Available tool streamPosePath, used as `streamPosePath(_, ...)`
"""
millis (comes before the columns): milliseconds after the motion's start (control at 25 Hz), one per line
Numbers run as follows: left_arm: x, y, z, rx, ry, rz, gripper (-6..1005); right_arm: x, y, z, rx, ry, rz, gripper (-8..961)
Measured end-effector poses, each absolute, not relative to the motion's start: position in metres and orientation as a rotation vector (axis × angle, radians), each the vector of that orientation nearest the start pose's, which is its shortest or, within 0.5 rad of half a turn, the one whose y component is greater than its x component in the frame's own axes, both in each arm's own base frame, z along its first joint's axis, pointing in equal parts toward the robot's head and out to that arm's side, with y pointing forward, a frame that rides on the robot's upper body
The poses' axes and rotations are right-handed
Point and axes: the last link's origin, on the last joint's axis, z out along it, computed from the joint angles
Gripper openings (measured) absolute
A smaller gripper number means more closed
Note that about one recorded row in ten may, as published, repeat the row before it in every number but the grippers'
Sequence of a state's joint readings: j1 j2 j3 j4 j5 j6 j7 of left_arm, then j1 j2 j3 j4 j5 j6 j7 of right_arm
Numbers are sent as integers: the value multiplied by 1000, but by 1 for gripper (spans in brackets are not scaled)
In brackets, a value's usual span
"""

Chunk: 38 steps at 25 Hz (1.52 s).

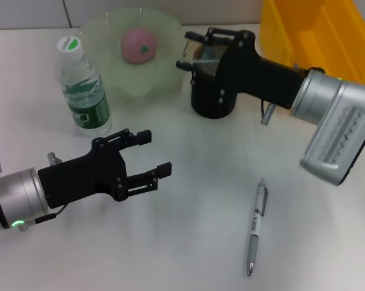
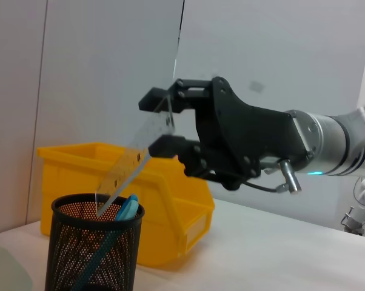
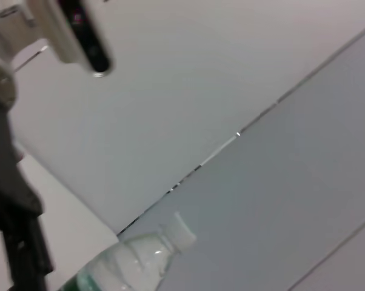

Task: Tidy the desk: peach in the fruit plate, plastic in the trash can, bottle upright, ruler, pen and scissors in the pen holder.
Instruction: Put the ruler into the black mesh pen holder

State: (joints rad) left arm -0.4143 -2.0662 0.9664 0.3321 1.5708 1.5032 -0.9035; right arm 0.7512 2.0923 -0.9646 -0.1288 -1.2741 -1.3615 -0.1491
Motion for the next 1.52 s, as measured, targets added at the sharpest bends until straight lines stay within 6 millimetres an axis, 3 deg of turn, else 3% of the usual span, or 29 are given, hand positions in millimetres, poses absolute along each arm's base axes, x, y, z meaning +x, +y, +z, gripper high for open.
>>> streamPosePath(1000,-280,277,-48,-2629,-441,-931,783,182,397,-57,-2250,59,912,438)
streamPosePath(1520,-279,278,-48,-2630,-433,-932,783,190,407,-56,-2208,211,889,444)
